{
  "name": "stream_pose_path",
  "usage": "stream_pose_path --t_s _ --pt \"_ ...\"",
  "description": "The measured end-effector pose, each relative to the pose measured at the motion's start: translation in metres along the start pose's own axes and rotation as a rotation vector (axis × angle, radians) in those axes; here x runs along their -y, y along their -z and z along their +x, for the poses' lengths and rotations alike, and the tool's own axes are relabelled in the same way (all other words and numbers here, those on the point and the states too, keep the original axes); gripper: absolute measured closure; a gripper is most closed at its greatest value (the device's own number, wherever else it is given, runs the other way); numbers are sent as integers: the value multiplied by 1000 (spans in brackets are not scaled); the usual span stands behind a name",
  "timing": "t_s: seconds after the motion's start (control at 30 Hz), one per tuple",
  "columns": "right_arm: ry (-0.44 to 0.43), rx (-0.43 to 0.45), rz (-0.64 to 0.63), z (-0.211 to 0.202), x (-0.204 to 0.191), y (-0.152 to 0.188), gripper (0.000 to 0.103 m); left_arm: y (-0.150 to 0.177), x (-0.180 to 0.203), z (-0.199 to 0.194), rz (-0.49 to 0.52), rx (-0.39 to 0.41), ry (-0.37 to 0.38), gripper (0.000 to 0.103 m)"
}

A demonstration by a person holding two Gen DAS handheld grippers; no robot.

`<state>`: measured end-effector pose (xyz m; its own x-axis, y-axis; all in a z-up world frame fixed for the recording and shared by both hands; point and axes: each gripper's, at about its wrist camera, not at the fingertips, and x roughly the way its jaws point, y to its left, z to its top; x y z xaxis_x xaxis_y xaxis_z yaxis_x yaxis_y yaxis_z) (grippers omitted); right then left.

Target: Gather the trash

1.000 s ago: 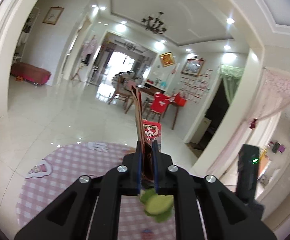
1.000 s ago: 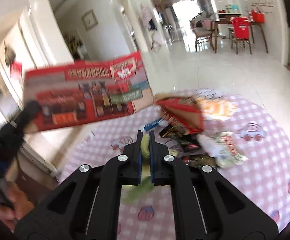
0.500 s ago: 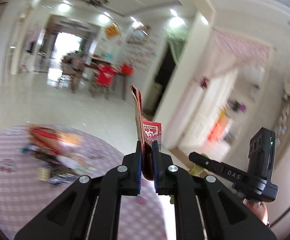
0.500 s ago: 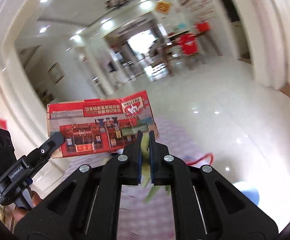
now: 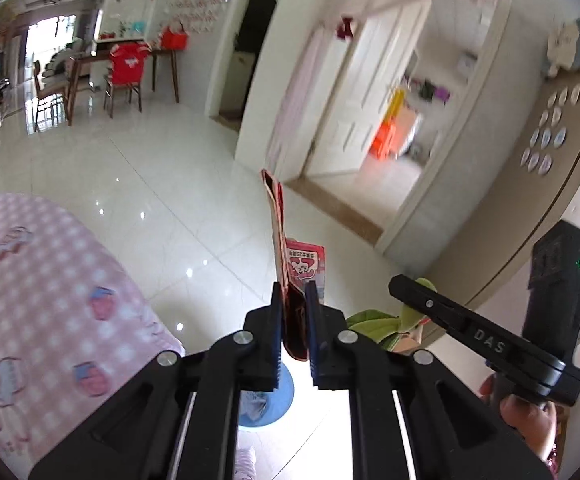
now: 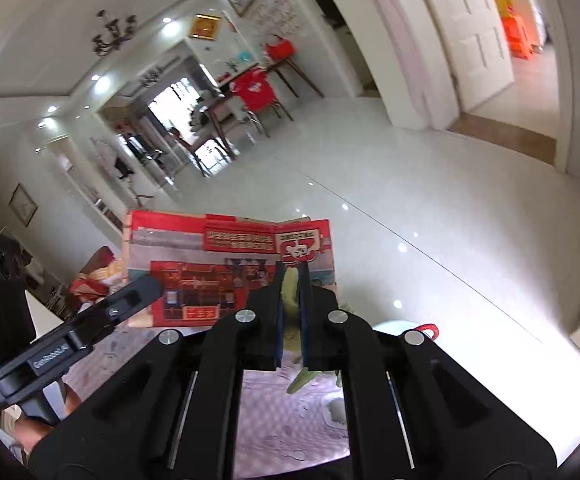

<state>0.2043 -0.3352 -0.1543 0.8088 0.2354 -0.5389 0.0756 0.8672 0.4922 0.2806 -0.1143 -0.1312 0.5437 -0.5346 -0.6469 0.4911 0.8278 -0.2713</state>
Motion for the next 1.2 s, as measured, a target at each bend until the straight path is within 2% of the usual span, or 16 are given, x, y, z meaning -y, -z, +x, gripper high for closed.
stream_pose_path --t_s 0.07,0.13,0.17,0.2,0.27,0.37,0.63,0.9,1.0,1.07,1.1,1.13,1.2 --pt "16 -13 17 5 13 3 97 3 1 19 9 -35 2 84" --pt "32 -26 29 10 26 4 97 4 2 39 9 -80 -8 61" --pt "34 -33 34 12 29 6 97 5 1 47 2 -89 -5 33" --pt "38 -42 42 15 33 7 97 7 -1 52 -3 -90 -10 27" --pt "40 -54 47 15 38 13 97 8 -4 57 -3 -100 -38 27" --pt "42 -68 48 21 42 17 97 12 -8 62 -2 -117 -42 27" --pt "35 -86 43 32 40 21 97 13 -8 51 15 -125 -99 27" --pt "27 -90 24 42 28 18 97 11 -27 35 -31 -116 -126 25" --pt "29 -77 16 47 20 15 93 12 -34 29 -49 -100 -134 24" --pt "35 -73 8 51 15 13 78 8 -38 26 -60 -94 -147 24" --pt "42 -68 6 52 13 13 59 7 -41 23 -66 -92 -149 24" --pt "48 -55 6 52 11 12 45 4 -43 23 -72 -92 -147 24" --pt "50 -39 -1 49 7 11 45 4 -48 18 -81 -85 -149 24"
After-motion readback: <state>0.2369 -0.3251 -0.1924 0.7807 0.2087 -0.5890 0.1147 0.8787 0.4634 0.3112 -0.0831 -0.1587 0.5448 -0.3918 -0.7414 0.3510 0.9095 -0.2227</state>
